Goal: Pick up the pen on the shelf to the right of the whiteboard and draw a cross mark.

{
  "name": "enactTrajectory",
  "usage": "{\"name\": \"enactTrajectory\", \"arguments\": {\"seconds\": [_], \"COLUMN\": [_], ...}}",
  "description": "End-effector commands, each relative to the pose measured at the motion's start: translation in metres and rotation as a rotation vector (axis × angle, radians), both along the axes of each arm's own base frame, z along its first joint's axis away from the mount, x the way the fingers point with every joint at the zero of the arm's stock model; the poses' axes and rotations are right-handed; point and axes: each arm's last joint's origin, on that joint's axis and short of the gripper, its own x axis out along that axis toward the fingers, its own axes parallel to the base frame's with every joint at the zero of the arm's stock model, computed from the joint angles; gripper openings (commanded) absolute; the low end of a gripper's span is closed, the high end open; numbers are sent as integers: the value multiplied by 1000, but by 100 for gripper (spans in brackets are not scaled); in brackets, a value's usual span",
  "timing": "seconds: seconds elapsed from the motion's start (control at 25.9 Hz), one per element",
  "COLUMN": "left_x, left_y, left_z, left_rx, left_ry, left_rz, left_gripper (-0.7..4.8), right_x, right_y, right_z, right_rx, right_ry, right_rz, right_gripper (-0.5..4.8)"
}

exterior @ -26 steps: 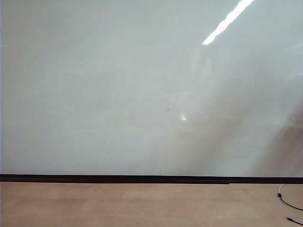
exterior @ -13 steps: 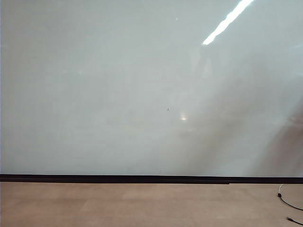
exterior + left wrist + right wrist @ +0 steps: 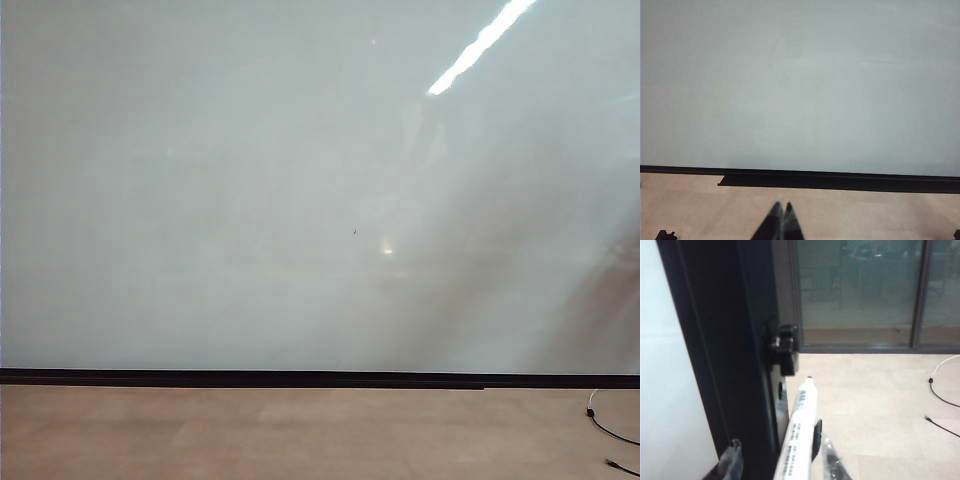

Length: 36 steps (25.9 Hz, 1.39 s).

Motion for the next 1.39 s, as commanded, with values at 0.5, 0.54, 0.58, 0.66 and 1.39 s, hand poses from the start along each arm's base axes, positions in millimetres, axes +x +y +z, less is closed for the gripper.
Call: {"name": "enactTrajectory", "arguments": {"seconds": [0.5,0.54,0.58,0.66,1.39], "left_x": [0,0,0,0,0], "left_y": [0,0,0,0,0], "left_z": [2,2,2,2,2], "left_rx": [4,4,4,4,4], "left_ry": [-12,-12,-12,-12,-12], "left_rz": [-4,-4,-4,-4,-4], "left_gripper": [-4,-4,-4,-4,-4], "right_x": [0,0,0,0,-4], "right_y": [0,0,0,0,-5], "right_z": [4,4,4,4,10], "right_rx": [-10,-10,-10,-10,-31], "right_ry": [-25,-25,-25,-25,-66], "right_rz": [8,9,9,9,-36], "right_gripper": [116,100,84,47,-4]}}
